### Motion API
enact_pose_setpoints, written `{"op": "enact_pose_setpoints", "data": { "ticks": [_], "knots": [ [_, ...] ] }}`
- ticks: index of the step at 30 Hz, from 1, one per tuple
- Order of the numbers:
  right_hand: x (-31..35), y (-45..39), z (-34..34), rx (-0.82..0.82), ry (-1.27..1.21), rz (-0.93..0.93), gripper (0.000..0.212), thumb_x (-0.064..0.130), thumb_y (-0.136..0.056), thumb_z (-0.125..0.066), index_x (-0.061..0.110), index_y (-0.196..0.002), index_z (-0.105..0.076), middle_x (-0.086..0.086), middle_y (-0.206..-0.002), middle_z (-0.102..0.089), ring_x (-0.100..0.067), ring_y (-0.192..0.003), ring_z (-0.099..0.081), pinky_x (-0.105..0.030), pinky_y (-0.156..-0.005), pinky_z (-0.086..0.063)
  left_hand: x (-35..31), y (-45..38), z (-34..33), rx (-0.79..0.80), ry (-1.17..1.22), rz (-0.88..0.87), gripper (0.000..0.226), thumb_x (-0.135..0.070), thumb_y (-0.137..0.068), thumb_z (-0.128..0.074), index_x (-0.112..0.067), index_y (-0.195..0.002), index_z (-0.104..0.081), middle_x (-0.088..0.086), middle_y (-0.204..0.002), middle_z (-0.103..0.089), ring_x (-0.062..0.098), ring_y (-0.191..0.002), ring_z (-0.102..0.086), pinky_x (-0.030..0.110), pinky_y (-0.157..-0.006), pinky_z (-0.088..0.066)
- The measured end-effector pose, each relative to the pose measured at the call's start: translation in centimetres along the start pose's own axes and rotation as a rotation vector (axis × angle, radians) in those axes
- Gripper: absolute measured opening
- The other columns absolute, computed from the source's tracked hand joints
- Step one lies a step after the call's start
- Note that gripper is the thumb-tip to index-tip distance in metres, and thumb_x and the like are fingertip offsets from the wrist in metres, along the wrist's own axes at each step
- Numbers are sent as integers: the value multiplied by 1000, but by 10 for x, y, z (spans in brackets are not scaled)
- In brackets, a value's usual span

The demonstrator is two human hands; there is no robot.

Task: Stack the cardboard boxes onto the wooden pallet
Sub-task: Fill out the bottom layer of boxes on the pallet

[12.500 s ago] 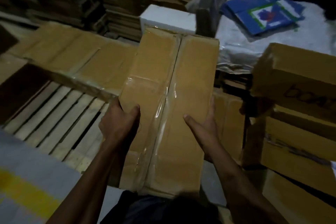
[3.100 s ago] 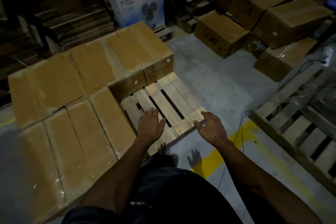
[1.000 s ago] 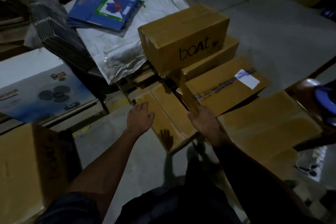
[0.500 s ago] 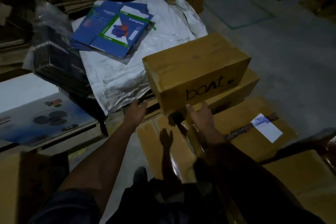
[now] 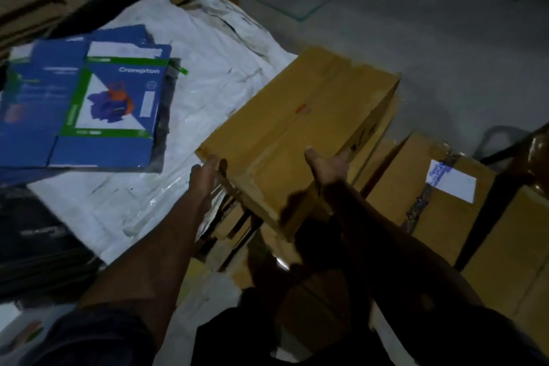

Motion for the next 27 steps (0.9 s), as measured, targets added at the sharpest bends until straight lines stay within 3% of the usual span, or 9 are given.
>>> {"op": "enact_pose_setpoints", "data": {
  "ticks": [3, 5, 8, 10, 13, 17, 21, 24, 27],
  "knots": [
    [1, -10, -13, -79, -22, -2, 120, 54, -81, -77, 19, -161, 5, -13, -167, -13, -38, -149, -25, -49, -118, -30, -21, -5, -13, 24, 2, -26, 70, -50, -87, -68, -8, -137, -45, 5, -120, -53, 23, -96, -58, 28, -72, -51],
    [-2, -15, -18, -103, -43, 19, 121, 49, -80, -80, 20, -161, 5, -14, -166, -14, -38, -148, -26, -51, -118, -30, -26, -15, -13, -6, -29, -58, 48, -32, -91, -69, -6, -127, -50, 9, -115, -57, 25, -92, -60, 27, -63, -52],
    [-6, -24, -20, -172, -64, 34, 123, 46, -75, -85, 23, -160, 1, -15, -162, -25, -38, -144, -32, -53, -116, -34, -31, -37, -8, -30, -23, -89, 58, -28, -83, -79, 2, -125, -53, 15, -117, -65, 28, -97, -67, 29, -65, -54],
    [-9, -27, -20, -202, -63, 29, 122, 46, -75, -85, 24, -160, 0, -14, -160, -28, -37, -142, -35, -47, -113, -37, -32, -47, -6, -12, -28, -107, 61, -29, -78, -84, 4, -122, -59, 19, -113, -69, 28, -94, -71, 28, -62, -57],
    [-12, -30, -20, -189, -93, 89, 119, 45, -77, -84, 27, -160, 0, -11, -159, -29, -36, -139, -38, -38, -102, -37, -36, -52, -9, -2, -73, -130, 60, -28, -71, -88, 2, -117, -63, 17, -107, -71, 28, -91, -72, 32, -71, -60],
    [-15, -32, -18, -175, -137, 131, 120, 44, -75, -85, 32, -160, -1, -10, -161, -26, -37, -142, -35, -50, -113, -36, -37, -50, -11, 4, -126, -157, 82, -40, -56, -94, 0, -120, -61, 14, -109, -70, 25, -93, -71, 35, -77, -60],
    [-14, -40, -4, -153, -165, 118, 119, 42, -75, -85, 31, -160, -2, -8, -161, -28, -35, -142, -36, -45, -112, -37, -39, -31, -24, 62, -140, -202, 42, -23, -69, -90, -3, -100, -70, 14, -104, -72, 15, -79, -72, 25, -68, -60],
    [-9, -49, 16, -106, -130, 129, 123, 45, -71, -87, 33, -160, -3, -6, -161, -28, -34, -143, -35, -48, -115, -35, -26, -9, -30, 41, -144, -170, 87, -44, -51, -95, 1, -116, -58, 14, -111, -68, 25, -94, -70, 36, -78, -60],
    [2, -55, 45, -33, -66, 146, 122, 45, -69, -89, 34, -159, -7, -7, -159, -32, -36, -141, -38, -56, -114, -36, -4, 20, -35, -45, -193, -168, 106, -62, -43, -89, -7, -127, -54, 9, -120, -64, 28, -105, -64, 48, -93, -55]
  ]
}}
Point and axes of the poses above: each hand's wrist, its own y-axis away from the middle knuckle, its own z-axis out of the back of the hand, x = y × z, the point moved 9 cm from there along -y, towards the middle knuckle
